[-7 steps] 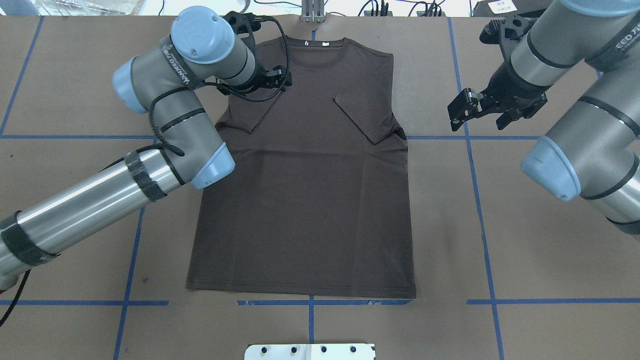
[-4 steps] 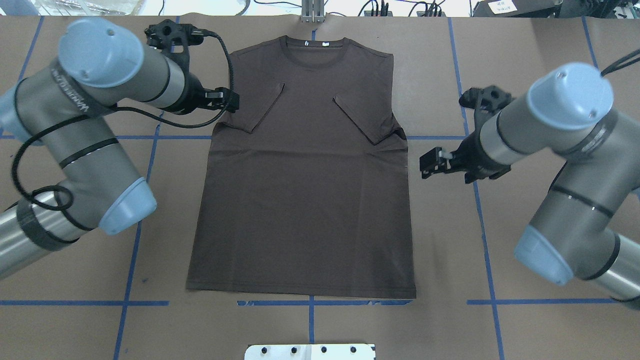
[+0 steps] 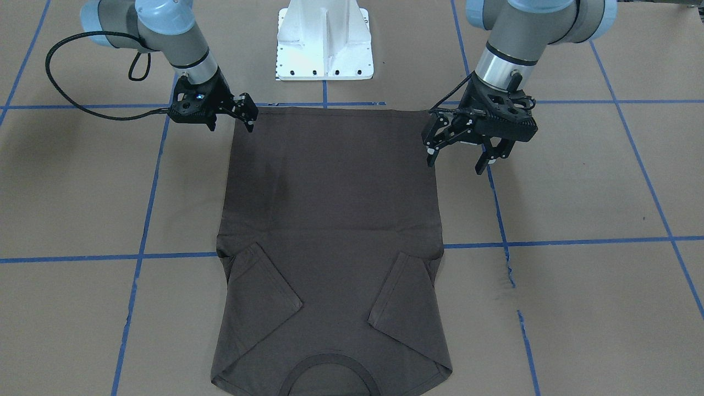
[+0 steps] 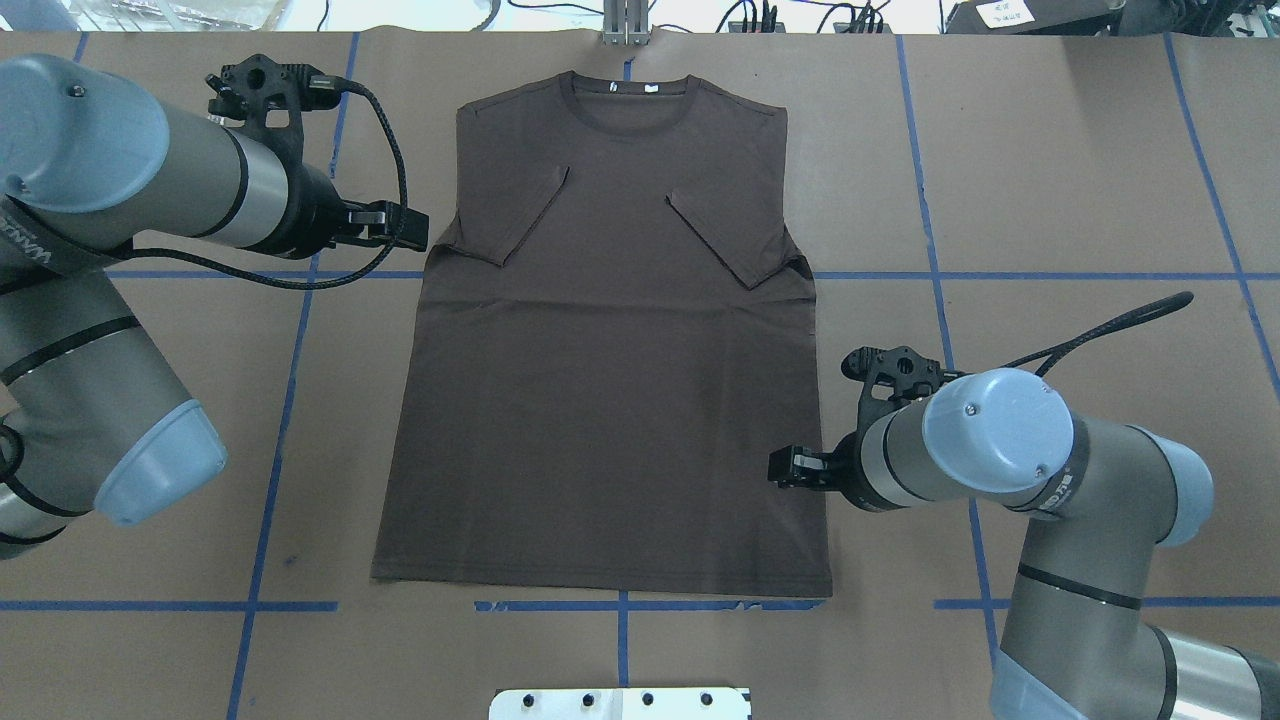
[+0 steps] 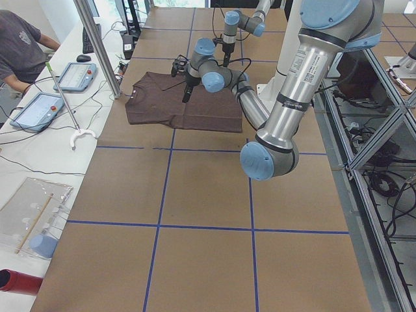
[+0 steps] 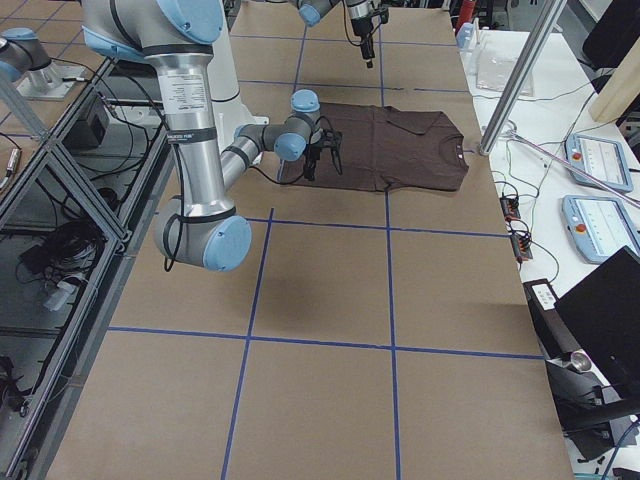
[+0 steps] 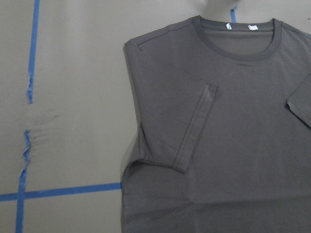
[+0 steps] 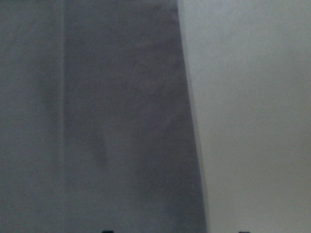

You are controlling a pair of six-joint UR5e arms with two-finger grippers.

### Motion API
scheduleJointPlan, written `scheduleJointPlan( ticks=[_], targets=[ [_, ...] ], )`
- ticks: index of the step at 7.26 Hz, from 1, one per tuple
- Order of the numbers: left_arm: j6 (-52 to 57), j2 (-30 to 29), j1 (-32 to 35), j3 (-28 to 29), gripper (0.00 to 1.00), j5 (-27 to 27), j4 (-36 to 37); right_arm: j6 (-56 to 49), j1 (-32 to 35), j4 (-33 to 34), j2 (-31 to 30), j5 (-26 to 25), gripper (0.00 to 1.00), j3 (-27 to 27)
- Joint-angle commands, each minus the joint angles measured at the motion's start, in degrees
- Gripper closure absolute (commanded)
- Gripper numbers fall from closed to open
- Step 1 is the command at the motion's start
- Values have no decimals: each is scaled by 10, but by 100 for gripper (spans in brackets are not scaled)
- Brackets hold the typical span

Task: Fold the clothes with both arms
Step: 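Release the sleeve with the left gripper while the right gripper moves to the hem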

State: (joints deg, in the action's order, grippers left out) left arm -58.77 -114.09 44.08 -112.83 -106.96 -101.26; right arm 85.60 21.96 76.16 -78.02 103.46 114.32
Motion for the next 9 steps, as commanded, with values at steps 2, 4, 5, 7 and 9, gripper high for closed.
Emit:
scheduleJointPlan(
  ticks=[2, 4, 5, 7, 9],
  targets=[
    [-1, -4, -2, -6, 0, 0, 0, 20, -46, 1, -2, -10, 10, -7],
    [-1, -6, -2, -6, 0, 0, 0, 21, -55, 7, -3, -10, 9, -13],
    [-1, -6, -2, -9, 0, 0, 0, 21, -61, 8, -6, -9, 9, -15],
    [-1, -6, -2, -14, 0, -1, 0, 21, -63, 8, -11, -5, 10, -16],
    [-2, -7, -1, -19, 0, -1, 0, 21, -67, 8, -20, -4, 10, -16]
  ],
)
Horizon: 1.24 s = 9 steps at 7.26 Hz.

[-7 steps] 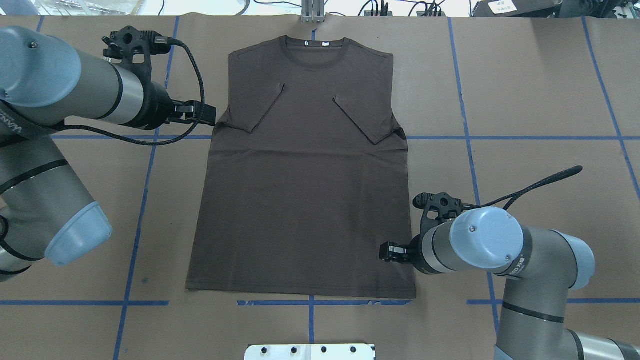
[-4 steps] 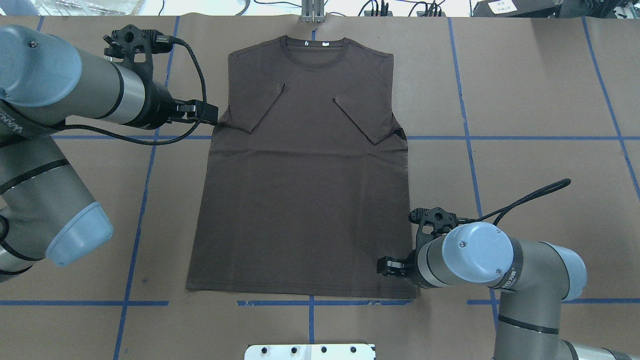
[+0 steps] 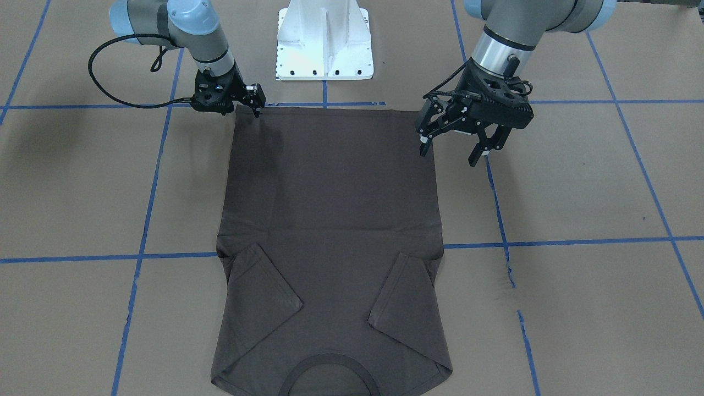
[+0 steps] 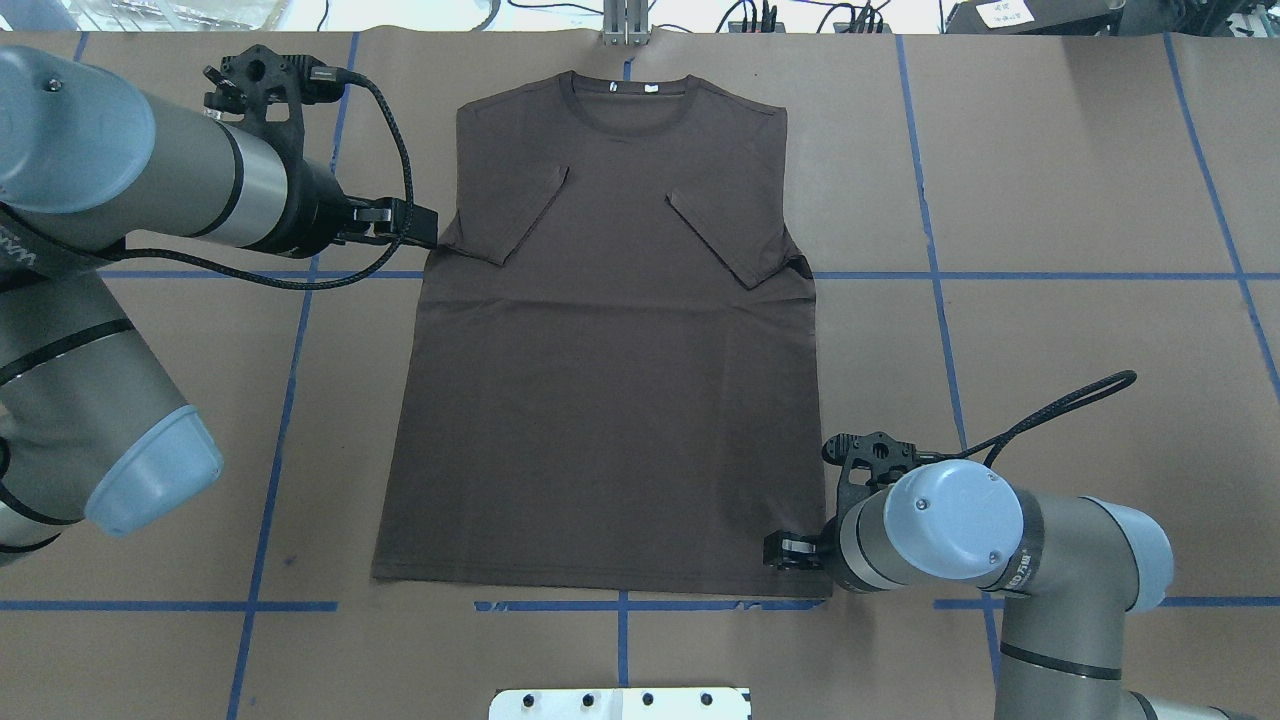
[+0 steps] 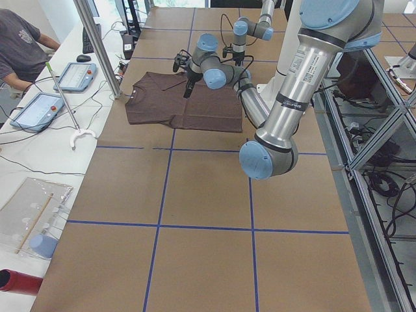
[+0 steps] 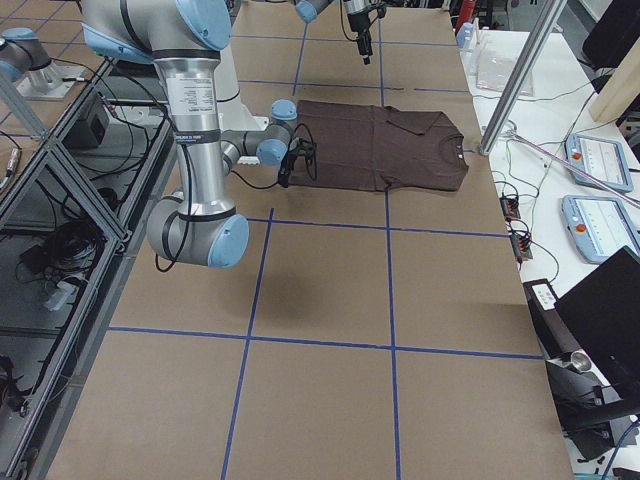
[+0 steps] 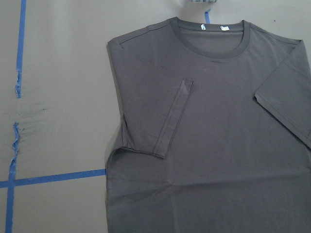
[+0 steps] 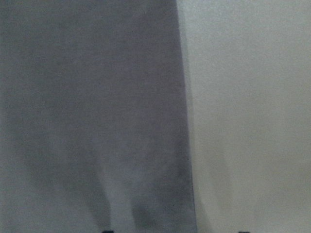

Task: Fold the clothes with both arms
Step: 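Move the left gripper down to the hem corner nearest it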

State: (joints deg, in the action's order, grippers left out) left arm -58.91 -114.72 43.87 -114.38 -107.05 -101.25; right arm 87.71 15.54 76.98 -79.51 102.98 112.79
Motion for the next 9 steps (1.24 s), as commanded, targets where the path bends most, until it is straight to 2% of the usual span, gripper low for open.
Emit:
scheduleJointPlan(
  ticks=[1, 3, 4, 5, 6, 9],
  targets=[
    [-1, 0, 1, -4, 0, 0, 0, 0, -6, 0, -7, 1, 10, 0],
    [0, 1, 3, -16, 0, 0, 1, 0, -13, 0, -8, 1, 15, 1],
    [0, 0, 3, -17, 0, 0, 13, 1, -13, 0, -7, 1, 45, 2],
    [1, 0, 3, -23, 0, 0, 17, 0, -13, 0, -6, 3, 82, 2],
    [0, 0, 3, -26, 0, 0, 21, 0, -13, 0, -8, 3, 100, 4],
    [0, 0, 3, -27, 0, 0, 22, 0, -13, -1, -8, -1, 100, 6]
  ],
)
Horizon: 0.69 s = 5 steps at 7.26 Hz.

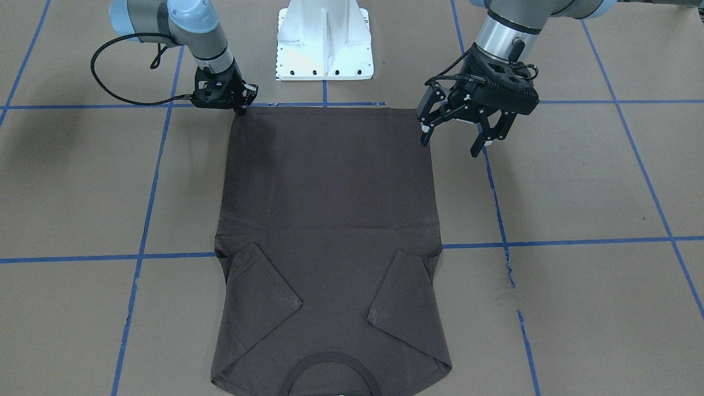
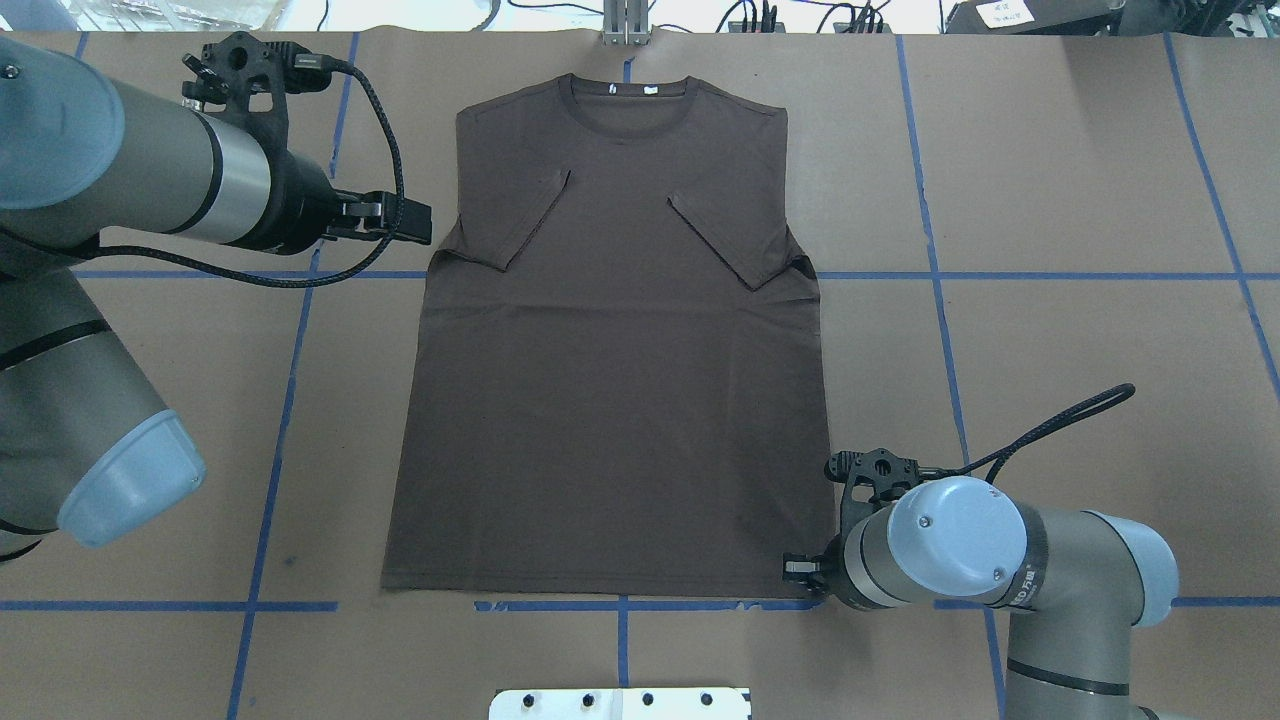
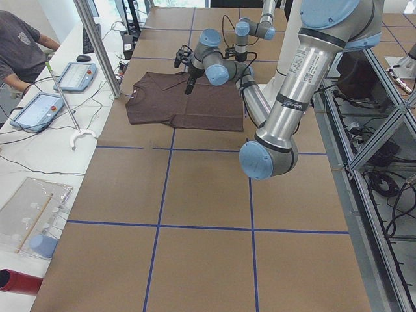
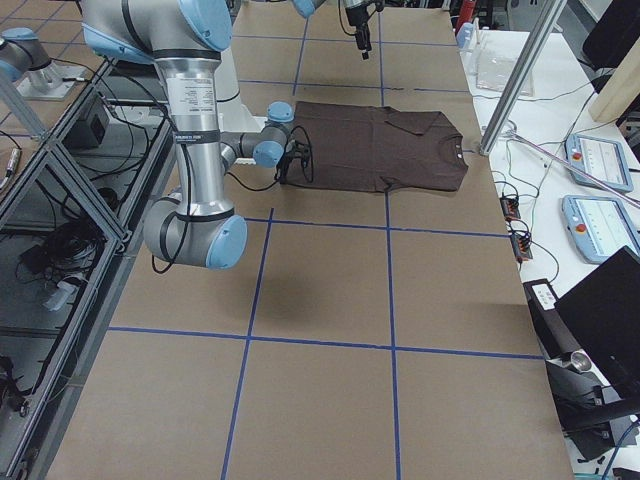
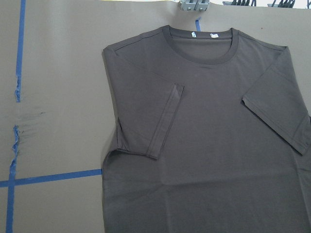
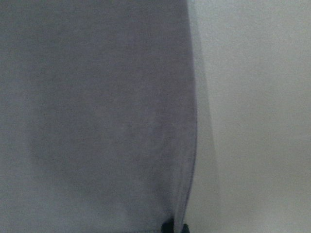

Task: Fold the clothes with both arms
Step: 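Move the left gripper down to the hem corner nearest it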

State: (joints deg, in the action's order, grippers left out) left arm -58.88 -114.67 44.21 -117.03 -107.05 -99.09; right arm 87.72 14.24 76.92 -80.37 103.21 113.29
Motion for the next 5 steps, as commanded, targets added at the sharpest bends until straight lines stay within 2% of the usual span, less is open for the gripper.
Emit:
scheduleJointPlan(
  ticks=[1, 3, 4, 5],
  targets=[
    [0, 0, 0, 0, 0, 0, 0, 0, 0, -1, 2, -4, 100, 7],
    [-26, 8, -6, 3, 0, -17, 11, 0, 1, -5, 7, -8, 100, 17],
    [-92, 33, -24, -1, 0, -34, 11, -1, 4, -7, 10, -8, 100, 26],
    [-149, 51, -74, -13, 0, -31, 10, -7, 18, -7, 10, -6, 100, 46]
  ],
)
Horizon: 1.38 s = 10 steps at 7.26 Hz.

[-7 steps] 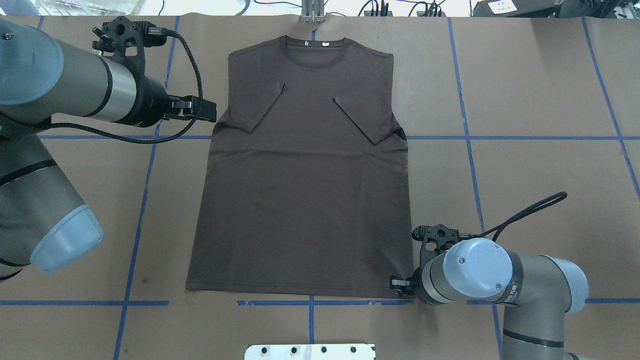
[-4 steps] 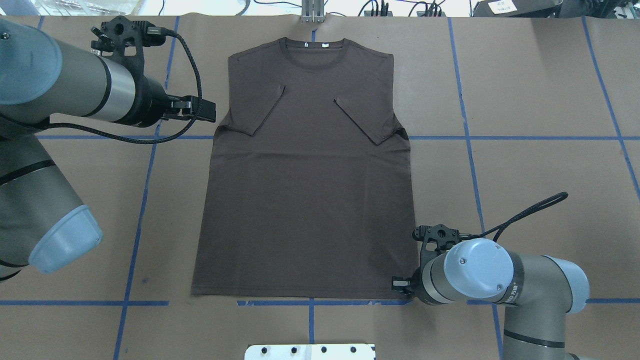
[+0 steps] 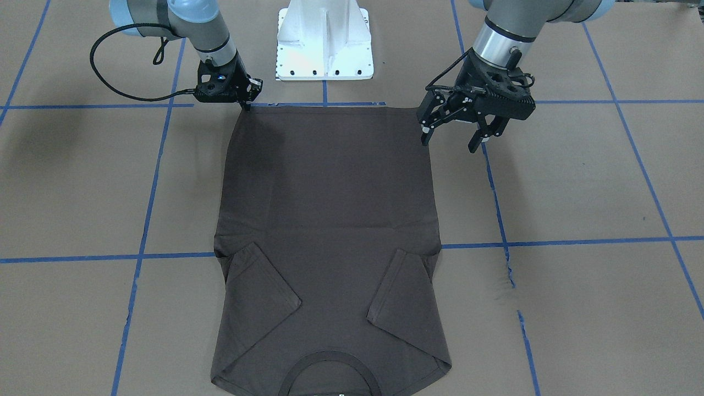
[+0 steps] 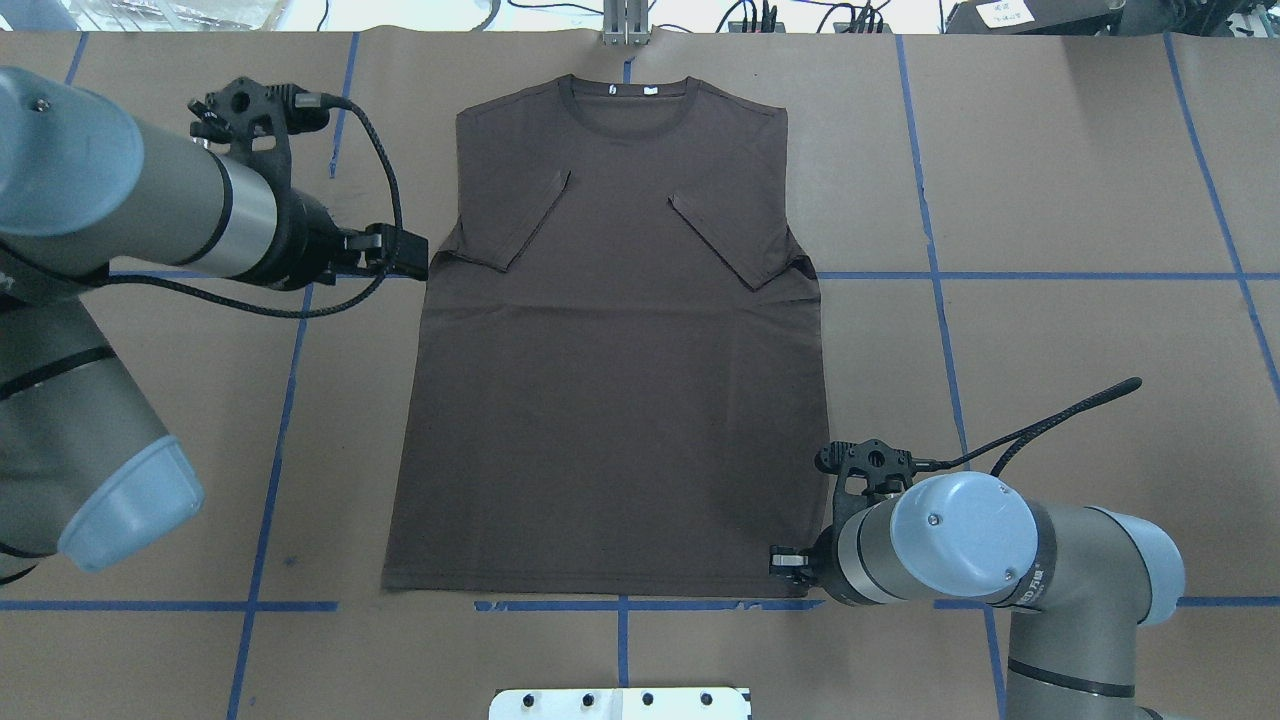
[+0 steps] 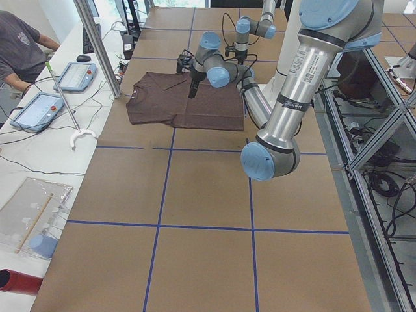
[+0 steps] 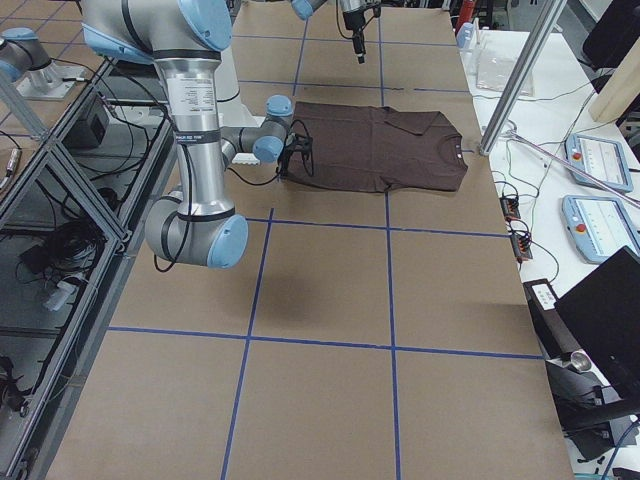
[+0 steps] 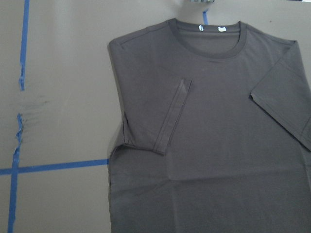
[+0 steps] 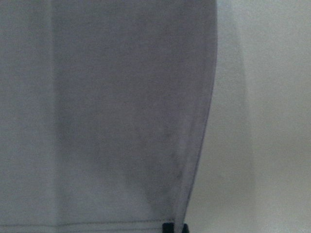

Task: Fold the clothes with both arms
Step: 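Move the left gripper down to the hem corner nearest it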

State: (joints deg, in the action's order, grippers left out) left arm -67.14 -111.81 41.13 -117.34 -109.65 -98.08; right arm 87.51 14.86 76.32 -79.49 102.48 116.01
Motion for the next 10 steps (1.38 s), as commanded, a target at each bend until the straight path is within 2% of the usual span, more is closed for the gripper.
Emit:
scheduleJointPlan(
  ticks=[1, 3, 5, 7, 10],
  targets=[
    [-143, 42, -99, -12, 0, 5, 1, -7, 17, -2, 0, 2, 100, 42],
    [-258, 103, -193, -44, 0, 91, -1, -8, 24, -2, 2, 2, 100, 59],
    [-350, 132, -275, -37, 0, 163, -2, -8, 29, -19, 3, 2, 100, 60],
    [-383, 125, -294, 1, 0, 178, -6, -8, 29, -28, 3, 1, 100, 59],
    [-381, 125, -295, 8, 2, 178, -6, -8, 31, -28, 3, 1, 100, 57]
  ],
)
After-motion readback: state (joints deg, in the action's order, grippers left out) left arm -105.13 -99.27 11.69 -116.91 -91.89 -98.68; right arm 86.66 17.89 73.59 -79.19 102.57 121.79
